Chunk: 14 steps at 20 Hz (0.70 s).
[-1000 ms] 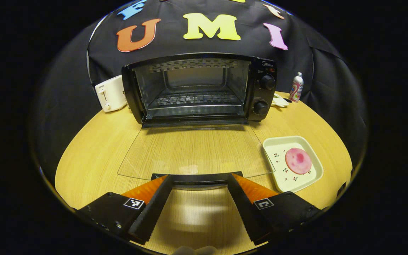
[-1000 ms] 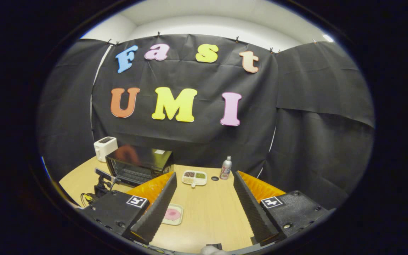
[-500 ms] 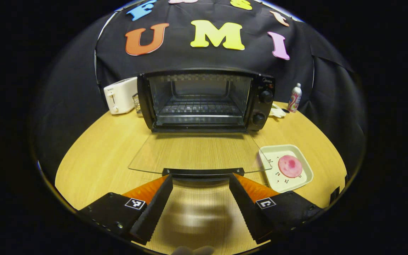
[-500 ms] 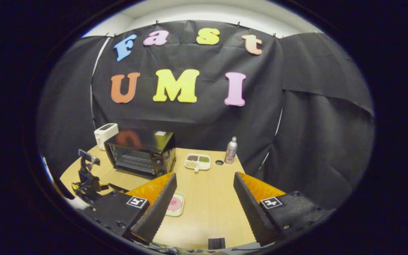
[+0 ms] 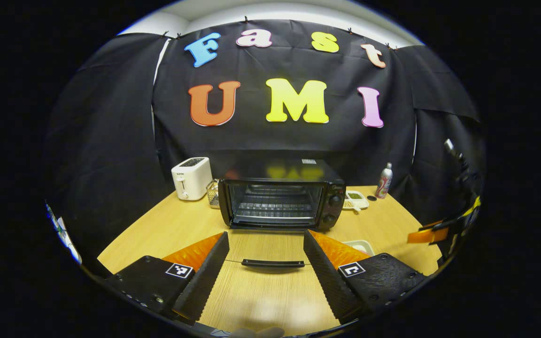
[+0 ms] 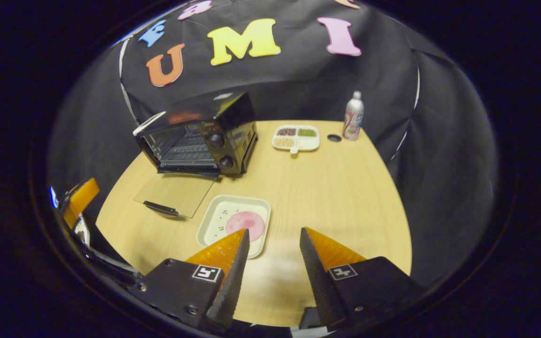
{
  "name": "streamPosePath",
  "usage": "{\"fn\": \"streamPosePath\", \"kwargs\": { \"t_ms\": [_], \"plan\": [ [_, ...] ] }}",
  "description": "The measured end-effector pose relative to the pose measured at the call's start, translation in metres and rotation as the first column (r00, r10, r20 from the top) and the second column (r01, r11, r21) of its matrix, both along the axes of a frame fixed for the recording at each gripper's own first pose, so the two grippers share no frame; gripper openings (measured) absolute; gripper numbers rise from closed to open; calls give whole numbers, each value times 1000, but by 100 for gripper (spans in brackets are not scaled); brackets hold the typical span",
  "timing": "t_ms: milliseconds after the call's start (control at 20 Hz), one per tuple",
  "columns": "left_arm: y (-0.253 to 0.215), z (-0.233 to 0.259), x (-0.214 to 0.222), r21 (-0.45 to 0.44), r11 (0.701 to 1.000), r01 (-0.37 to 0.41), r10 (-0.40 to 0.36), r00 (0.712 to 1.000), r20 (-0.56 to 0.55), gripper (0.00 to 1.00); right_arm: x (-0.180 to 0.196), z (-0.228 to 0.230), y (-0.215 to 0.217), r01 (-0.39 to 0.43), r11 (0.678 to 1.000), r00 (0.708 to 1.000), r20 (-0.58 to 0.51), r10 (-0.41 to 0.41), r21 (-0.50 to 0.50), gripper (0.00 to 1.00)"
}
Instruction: Open the electric oven with the left hand, put the food in, and close the electric oven.
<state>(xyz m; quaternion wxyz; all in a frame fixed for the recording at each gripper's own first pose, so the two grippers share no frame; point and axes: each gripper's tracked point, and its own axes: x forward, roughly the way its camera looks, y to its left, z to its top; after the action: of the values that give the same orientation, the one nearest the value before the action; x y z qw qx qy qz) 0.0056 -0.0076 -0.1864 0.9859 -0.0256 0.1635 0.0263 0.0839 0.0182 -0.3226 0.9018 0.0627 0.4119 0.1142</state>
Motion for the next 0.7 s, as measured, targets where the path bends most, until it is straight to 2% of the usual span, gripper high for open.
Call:
{"fn": "streamPosePath", "kwargs": {
  "t_ms": [50, 100, 200, 300, 350, 550, 600, 650, 700],
  "plan": [
    [0, 11, -2, -2, 1000, -24, 24, 1000, 16, 97, 7, -14, 3, -10, 1000, 999, -41, 11, 20, 60],
    [0, 19, -4, -8, 999, -43, 44, 999, 21, 96, 12, -27, 6, -16, 999, 996, -88, 19, 36, 55],
    [1, 28, -12, -14, 996, -85, 85, 996, 22, 97, 21, -51, 10, -25, 996, 982, -184, 40, 83, 54],
    [0, 34, -15, -10, 994, -108, 109, 994, 33, 96, 34, -68, 20, -31, 994, 971, -233, 55, 106, 41],
    [1, 35, -16, -5, 994, -113, 114, 993, 41, 97, 37, -75, 22, -36, 992, 964, -257, 65, 118, 37],
    [13, 27, -22, -11, 990, -140, 141, 990, 12, 96, 45, -94, 31, -36, 992, 940, -332, 73, 118, 33],
    [16, 25, -22, -11, 990, -142, 142, 990, 6, 97, 46, -98, 32, -34, 993, 935, -347, 71, 111, 40],
    [19, 23, -22, -12, 990, -140, 140, 990, 2, 97, 50, -96, 31, -19, 994, 935, -350, 56, 109, 39],
    [22, 22, -20, -10, 990, -139, 139, 990, 1, 96, 51, -99, 32, -27, 995, 930, -363, 59, 94, 33]
  ]
}}
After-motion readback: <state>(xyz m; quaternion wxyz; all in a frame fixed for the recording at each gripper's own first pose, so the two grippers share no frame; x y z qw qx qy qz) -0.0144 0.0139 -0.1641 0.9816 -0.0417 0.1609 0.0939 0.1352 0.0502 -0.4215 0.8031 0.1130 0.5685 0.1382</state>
